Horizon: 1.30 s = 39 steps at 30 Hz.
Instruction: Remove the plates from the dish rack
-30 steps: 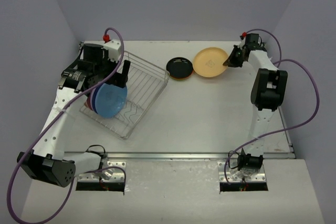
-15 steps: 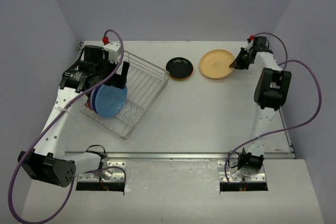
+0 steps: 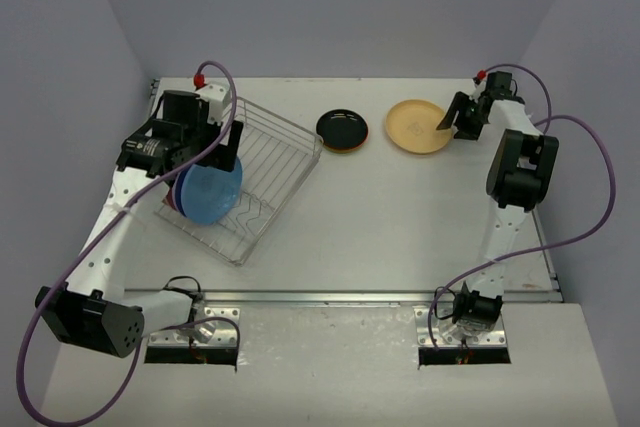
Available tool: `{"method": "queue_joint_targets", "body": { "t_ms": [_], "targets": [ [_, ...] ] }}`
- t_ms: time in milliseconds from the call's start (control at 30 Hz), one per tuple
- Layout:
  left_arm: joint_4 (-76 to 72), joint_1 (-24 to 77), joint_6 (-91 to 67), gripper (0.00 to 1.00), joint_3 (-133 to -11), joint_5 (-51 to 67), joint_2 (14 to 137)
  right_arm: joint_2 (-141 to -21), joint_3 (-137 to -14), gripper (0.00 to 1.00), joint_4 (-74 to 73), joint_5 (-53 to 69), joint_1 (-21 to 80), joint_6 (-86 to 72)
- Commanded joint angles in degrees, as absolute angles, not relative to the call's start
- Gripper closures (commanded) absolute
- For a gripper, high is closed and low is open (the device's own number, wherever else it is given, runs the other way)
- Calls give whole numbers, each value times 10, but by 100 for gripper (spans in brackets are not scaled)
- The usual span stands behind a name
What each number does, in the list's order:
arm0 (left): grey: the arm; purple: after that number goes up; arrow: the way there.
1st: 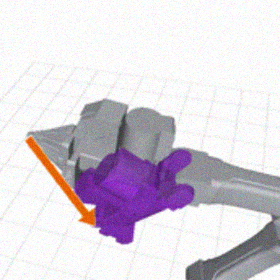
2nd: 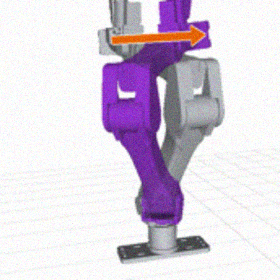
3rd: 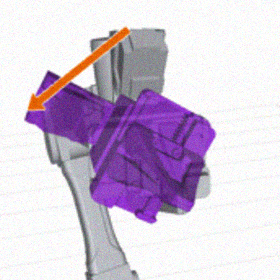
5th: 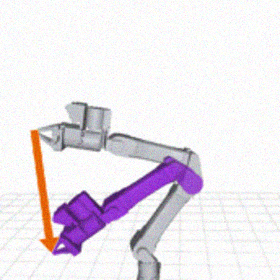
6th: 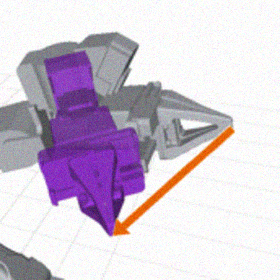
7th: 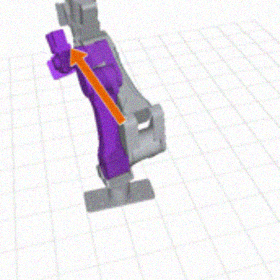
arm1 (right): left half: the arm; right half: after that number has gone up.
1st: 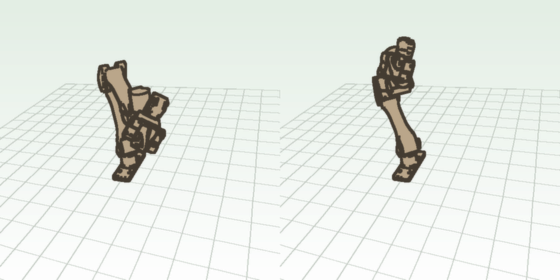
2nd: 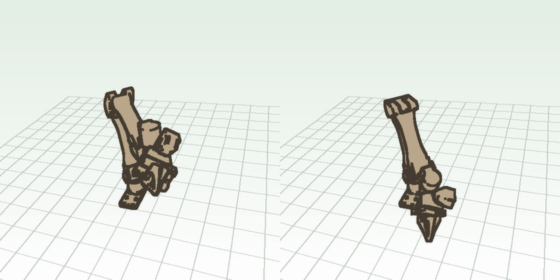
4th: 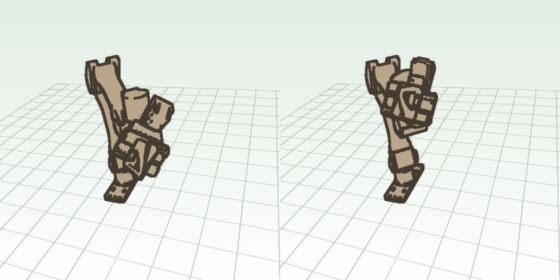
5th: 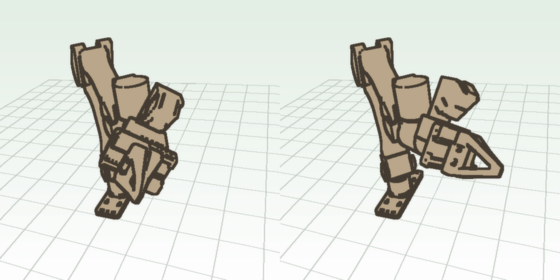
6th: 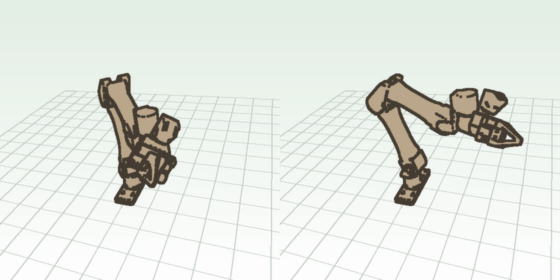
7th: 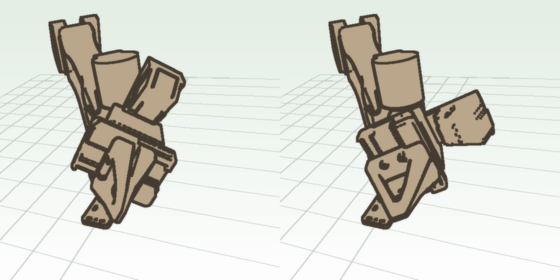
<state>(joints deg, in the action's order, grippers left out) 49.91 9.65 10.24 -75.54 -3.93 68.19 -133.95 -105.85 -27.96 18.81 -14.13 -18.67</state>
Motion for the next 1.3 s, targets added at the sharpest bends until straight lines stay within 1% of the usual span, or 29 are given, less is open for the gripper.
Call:
{"method": "queue_joint_targets", "body": {
  "t_ms": [0,133,333,367,400,433,633,833,967,1100,1267],
  "targets": [
    [479,91,107,0,-750,-79,657,-1325,-1081,36,-294,158,-140,-162],
    [482,91,115,2,-748,-84,652,-1292,-1079,24,-300,144,-140,-150],
    [493,91,128,6,-751,-84,639,-1232,-1078,11,-314,146,-137,-137],
    [495,91,131,7,-751,-82,638,-1214,-1078,8,-317,147,-135,-134],
    [497,91,132,7,-751,-80,636,-1209,-1078,3,-318,148,-134,-134],
    [498,91,136,7,-750,-79,634,-1195,-1077,1,-321,149,-131,-130],
    [508,91,154,8,-756,-71,633,-1112,-1048,1,-324,155,-95,-109],
    [516,96,161,16,-755,-70,640,-1015,-986,1,-302,129,-30,-83],
    [516,112,162,18,-750,-87,642,-968,-931,1,-285,113,19,-78],
    [516,128,158,18,-749,-101,644,-935,-892,1,-279,116,42,-89],
    [517,132,164,16,-750,-53,646,-897,-840,1,-263,113,47,-103]
  ]
}}
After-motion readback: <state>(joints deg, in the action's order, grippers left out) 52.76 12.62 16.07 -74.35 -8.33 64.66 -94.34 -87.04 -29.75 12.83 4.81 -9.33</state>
